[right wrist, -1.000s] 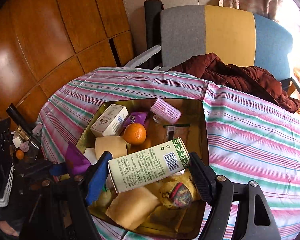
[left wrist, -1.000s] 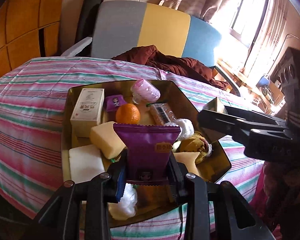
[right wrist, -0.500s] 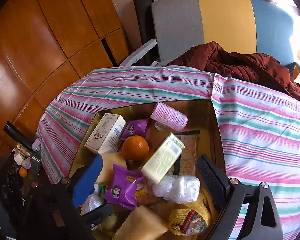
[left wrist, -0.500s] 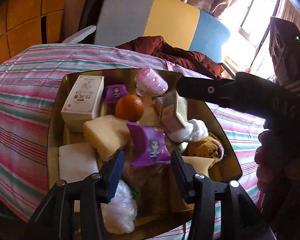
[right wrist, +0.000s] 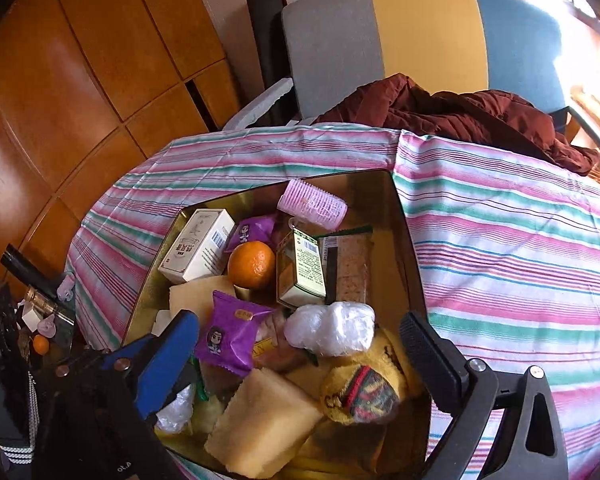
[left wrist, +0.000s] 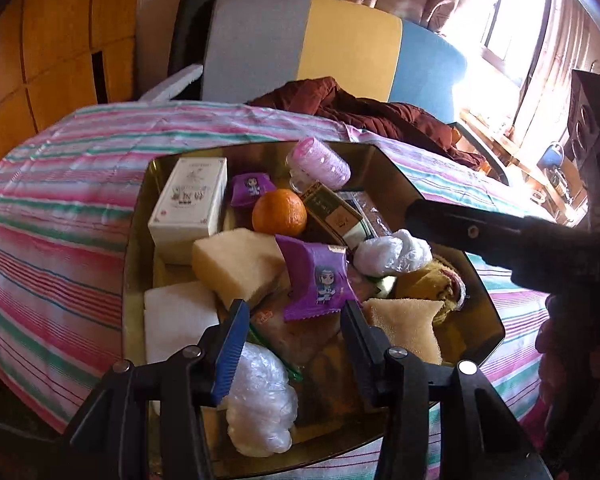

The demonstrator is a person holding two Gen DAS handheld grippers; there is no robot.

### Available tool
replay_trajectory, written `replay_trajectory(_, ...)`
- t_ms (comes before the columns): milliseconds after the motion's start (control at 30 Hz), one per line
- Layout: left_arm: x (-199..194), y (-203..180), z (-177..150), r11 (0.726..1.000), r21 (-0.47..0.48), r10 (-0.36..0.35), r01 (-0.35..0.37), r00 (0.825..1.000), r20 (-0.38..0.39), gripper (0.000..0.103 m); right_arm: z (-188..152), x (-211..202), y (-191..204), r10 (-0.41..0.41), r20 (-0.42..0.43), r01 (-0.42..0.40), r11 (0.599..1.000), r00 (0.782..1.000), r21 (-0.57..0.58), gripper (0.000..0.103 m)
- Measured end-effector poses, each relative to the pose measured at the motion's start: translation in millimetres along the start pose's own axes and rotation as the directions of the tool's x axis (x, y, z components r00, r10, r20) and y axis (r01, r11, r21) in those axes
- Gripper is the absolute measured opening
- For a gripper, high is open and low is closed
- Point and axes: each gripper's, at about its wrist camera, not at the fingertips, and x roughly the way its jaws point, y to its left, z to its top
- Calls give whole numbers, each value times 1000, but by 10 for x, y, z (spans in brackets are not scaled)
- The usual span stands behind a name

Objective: Organize objects
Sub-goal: 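Open both tools and withdraw them from the tray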

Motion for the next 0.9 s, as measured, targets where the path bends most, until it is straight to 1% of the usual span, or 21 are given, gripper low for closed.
replay_trajectory(367, -296, 26, -16, 996, -6, 88, -87, 995, 56, 50, -174, -227, 11, -90, 48, 90, 996, 995, -7, 103)
replay_trajectory(400, -321, 30, -22, 995, -9, 103, -103, 993, 63, 50, -195, -246, 14, -97, 52, 98, 995, 994, -10, 103)
replay_trajectory(467, -363, 40, -31, 992, -17, 126, -125, 989, 73, 55, -235, -287, 25, -110, 62, 111, 994, 992, -17, 103)
replay_trajectory(567, -445, 54, -44, 990, -33, 141, -139, 985, 96, 56, -300, -342, 52, -134, 78, 137, 990, 988, -34, 103)
replay_trajectory(600, -465, 53, -51, 989, -34, 148, -145, 984, 104, 57, -320, -356, 62, -144, 83, 148, 988, 986, -41, 103)
replay_trajectory(633, -489, 44, -54, 987, -35, 157, -154, 981, 110, 61, -340, -371, 71, -152, 88, 157, 986, 984, -47, 103)
replay_trajectory(700, -525, 18, -66, 983, -36, 182, -179, 976, 119, 65, -389, -406, 95, -168, 101, 174, 983, 981, -56, 103)
replay_trajectory(800, -569, -18, -92, 978, -35, 208, -205, 970, 130, 66, -477, -463, 133, -204, 128, 214, 974, 971, -71, 103)
replay_trajectory(900, -570, -45, -117, 972, -48, 232, -228, 966, 114, 66, -554, -516, 159, -255, 165, 269, 961, 953, -69, 103)
